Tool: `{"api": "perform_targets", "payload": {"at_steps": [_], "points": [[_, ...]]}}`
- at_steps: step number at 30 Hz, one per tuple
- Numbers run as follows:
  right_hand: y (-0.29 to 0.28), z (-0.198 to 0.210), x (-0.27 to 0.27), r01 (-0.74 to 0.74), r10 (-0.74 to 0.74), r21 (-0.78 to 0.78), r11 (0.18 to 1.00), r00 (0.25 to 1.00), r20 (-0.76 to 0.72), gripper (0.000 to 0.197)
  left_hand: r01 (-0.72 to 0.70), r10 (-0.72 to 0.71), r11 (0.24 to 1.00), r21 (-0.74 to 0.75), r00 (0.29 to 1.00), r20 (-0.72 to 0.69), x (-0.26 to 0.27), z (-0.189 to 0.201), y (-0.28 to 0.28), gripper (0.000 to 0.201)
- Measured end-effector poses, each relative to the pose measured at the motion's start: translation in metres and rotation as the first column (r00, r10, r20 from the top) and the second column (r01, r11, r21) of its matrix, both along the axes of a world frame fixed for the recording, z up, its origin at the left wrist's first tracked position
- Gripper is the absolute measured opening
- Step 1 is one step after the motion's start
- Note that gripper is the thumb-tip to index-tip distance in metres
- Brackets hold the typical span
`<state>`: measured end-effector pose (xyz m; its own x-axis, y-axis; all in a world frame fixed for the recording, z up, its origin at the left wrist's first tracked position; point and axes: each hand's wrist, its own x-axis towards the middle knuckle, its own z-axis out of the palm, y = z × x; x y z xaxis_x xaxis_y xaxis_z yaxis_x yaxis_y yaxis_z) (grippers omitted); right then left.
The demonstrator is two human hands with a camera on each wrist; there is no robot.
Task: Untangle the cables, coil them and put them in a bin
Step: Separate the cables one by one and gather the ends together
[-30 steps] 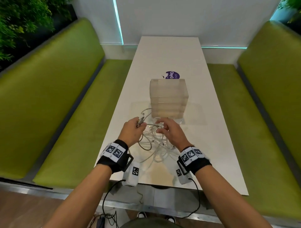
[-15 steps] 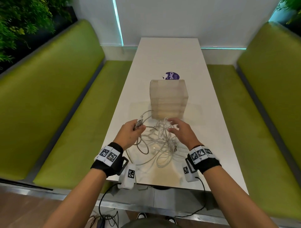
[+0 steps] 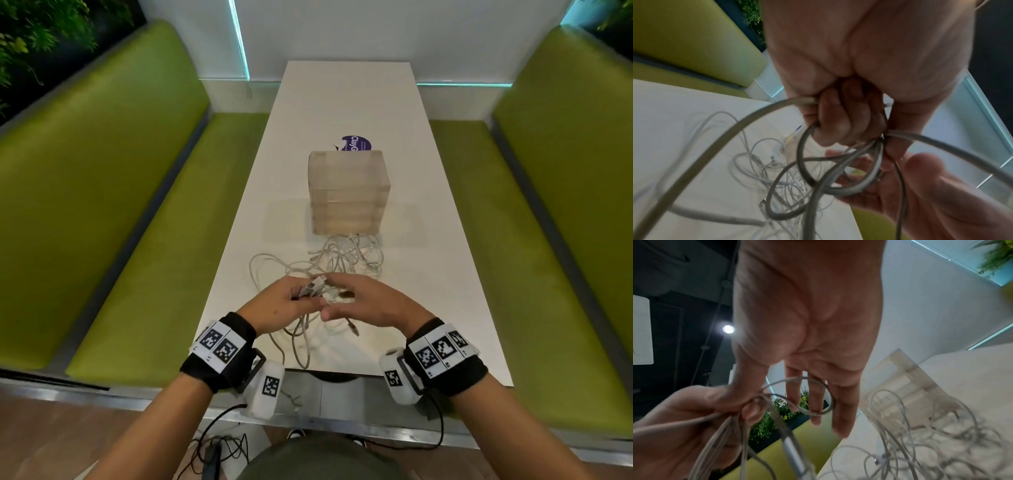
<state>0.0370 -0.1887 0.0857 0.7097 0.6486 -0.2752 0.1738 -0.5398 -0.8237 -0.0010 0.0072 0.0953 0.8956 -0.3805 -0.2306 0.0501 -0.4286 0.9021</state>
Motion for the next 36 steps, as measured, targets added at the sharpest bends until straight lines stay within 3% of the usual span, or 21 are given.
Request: {"api": "perform_targets", "payload": {"at_steps": [3,6,7,10,12,17,24,33,36], "points": [[0.007,0.001,-0.016,0.051,-0.037,0.143,0.988,0.994,-0.100,0.026,0.012,-0.013,0.997,-0.072,1.000,-0.018,-0.007,0.009,-0.010,0.020],[0.014,-0.005,-0.028,0.180,-0.147,0.262,0.948,0.979,-0.143,0.016,-0.081,0.080,0.991,-0.111,0.997,-0.013,-0.014,0.005,-0.016,0.019],[0.014,-0.009,-0.030,0.206,-0.172,0.266,0.942,0.975,-0.144,0.016,-0.118,0.117,0.987,-0.112,0.993,-0.015,-0.019,0.002,-0.016,0.014],[0.013,-0.022,-0.039,0.221,-0.184,0.240,0.945,0.969,-0.165,0.023,-0.255,0.248,0.962,-0.092,0.965,-0.085,-0.030,-0.016,-0.010,0.035],[0.013,-0.028,-0.048,0.232,-0.185,0.278,0.932,0.965,-0.185,0.035,-0.255,0.243,0.958,-0.131,0.965,-0.098,-0.035,-0.024,-0.007,0.045],[0.016,-0.030,-0.057,0.341,-0.203,0.407,0.847,0.916,-0.346,0.055,-0.196,0.184,0.968,-0.159,0.979,-0.087,-0.036,-0.023,-0.012,0.020],[0.010,-0.019,-0.051,0.411,-0.279,0.414,0.813,0.897,-0.343,0.016,-0.339,0.324,0.919,-0.204,0.940,-0.105,-0.034,-0.018,-0.014,0.020],[-0.006,-0.001,-0.035,0.470,-0.391,0.504,0.725,0.883,-0.261,0.014,-0.493,0.469,0.809,-0.320,0.870,-0.155,-0.019,-0.014,0.004,0.015],[-0.010,0.010,-0.033,0.438,-0.359,0.504,0.745,0.899,-0.251,0.011,-0.547,0.512,0.716,-0.434,0.834,-0.207,-0.015,-0.010,0.011,0.018]]}}
